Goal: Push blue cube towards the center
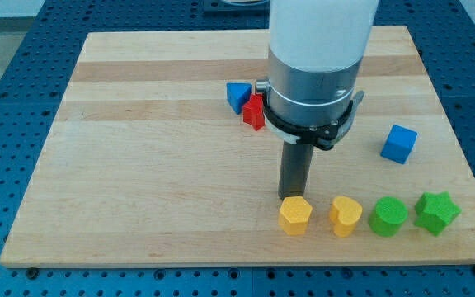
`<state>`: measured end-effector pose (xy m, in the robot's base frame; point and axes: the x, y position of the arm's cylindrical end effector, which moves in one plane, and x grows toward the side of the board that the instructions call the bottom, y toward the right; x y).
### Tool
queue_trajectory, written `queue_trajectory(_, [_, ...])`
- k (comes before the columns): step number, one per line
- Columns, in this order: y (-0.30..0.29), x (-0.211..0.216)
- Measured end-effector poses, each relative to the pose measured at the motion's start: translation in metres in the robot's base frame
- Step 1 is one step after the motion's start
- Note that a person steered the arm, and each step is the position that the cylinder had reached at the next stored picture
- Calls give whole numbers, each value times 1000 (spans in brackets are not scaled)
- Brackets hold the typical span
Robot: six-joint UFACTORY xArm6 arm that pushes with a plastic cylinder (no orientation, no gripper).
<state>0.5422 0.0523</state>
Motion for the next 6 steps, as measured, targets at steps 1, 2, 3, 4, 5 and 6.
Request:
queue_trajectory(1, [0,-9])
queue_trajectory(2, [14,-29])
queue_trajectory(3, [48,-30])
queue_trajectory(4, [90,-30])
queue_trajectory(5, [137,-30])
queue_trajectory(6, [174,-38])
